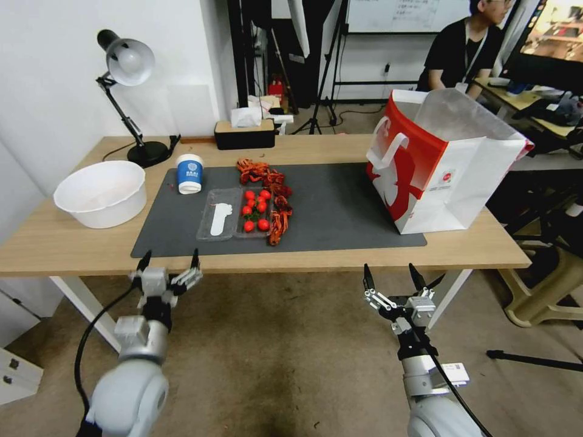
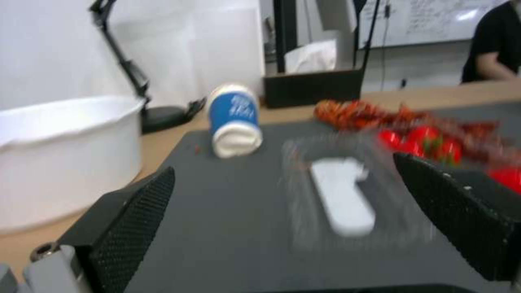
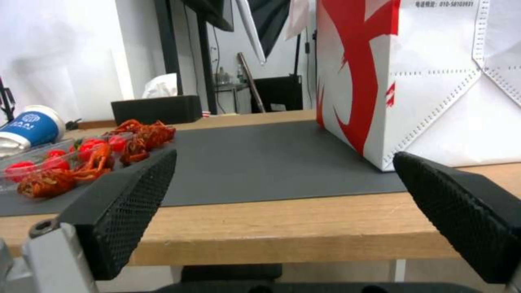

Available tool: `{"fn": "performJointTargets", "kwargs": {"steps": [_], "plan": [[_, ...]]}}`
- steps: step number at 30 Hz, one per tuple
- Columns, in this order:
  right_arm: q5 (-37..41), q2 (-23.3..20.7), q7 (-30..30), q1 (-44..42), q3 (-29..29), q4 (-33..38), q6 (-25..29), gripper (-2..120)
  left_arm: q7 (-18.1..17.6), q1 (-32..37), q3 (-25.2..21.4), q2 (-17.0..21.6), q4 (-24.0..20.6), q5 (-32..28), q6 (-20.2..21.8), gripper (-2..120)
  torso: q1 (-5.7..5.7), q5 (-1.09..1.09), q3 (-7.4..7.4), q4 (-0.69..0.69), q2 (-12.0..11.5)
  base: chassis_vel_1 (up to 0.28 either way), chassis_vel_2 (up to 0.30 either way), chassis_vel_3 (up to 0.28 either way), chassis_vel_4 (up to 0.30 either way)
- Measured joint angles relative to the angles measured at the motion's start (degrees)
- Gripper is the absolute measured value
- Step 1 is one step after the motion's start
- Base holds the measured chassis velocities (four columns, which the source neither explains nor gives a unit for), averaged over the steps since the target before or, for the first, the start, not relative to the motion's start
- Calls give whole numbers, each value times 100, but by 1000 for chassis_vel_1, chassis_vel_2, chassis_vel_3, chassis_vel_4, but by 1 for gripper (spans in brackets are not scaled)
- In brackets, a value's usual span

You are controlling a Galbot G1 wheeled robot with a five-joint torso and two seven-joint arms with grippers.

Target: Pick up the trash from the table and place it into the takeout bag.

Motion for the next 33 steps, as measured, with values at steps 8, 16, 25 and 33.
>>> {"fn": "performJointTargets", "kwargs": {"steps": [8, 16, 25, 33], "plan": [[-75, 13, 15, -34, -34, 93, -125, 100, -251, -2659, 1134, 1038, 1263, -1512, 901, 100, 1, -1, 0, -2, -1, 0, 0, 0, 0], [-111, 27, 37, -88, 6, 123, -145, 100, -295, -4058, 1654, 1150, 2420, -1822, 1137, 100, 2, 0, 1, -1, -1, 0, 0, 0, 0], [-119, 53, 52, -104, 36, 81, -145, 100, -582, -5373, 2356, 994, 3544, -1889, 1640, 100, 1, 1, 0, -1, -1, 0, 0, 0, 0], [-103, 36, 60, -87, 57, -19, -112, 100, -993, -6389, 2871, 716, 4814, -1797, 2415, 100, 0, 2, 0, -2, 0, 0, 0, 0, 0]]}}
